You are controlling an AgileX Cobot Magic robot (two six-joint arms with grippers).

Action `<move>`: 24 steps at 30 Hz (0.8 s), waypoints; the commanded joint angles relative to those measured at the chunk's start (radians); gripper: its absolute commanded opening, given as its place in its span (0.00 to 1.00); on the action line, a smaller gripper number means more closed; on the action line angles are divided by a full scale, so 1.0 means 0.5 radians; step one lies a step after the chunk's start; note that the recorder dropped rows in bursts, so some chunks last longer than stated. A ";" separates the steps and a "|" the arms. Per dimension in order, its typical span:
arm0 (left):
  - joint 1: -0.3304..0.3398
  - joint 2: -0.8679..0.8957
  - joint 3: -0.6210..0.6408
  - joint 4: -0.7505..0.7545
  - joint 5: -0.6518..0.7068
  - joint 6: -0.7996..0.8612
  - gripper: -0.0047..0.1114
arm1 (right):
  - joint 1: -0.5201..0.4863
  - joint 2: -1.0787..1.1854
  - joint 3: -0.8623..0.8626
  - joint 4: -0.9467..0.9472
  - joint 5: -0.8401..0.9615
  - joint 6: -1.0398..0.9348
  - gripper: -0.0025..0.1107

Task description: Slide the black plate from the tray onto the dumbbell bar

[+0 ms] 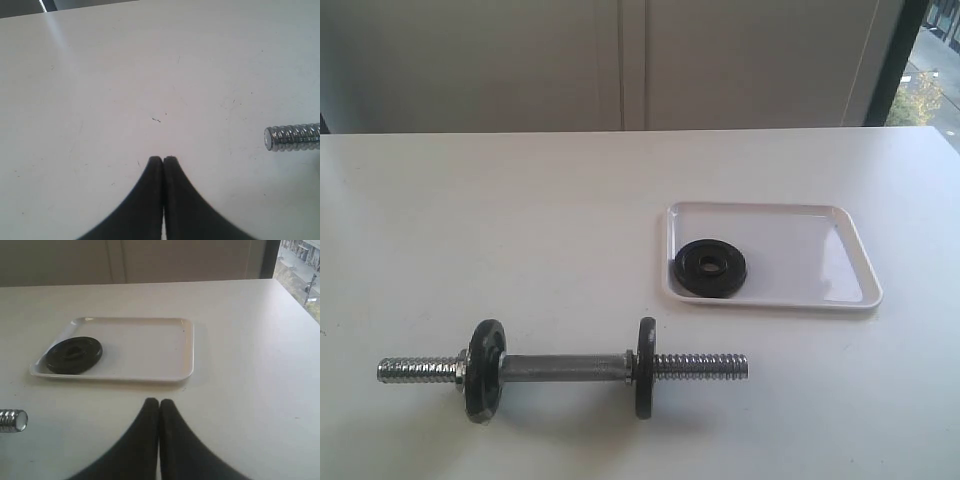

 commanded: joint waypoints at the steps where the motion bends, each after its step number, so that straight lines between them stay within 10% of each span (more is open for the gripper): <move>1: 0.008 -0.010 0.007 -0.006 -0.009 -0.002 0.04 | 0.005 -0.009 0.010 0.000 -0.015 0.011 0.02; 24: 0.008 -0.010 0.007 -0.006 -1.266 0.029 0.04 | 0.005 -0.009 0.010 0.000 -0.015 0.011 0.02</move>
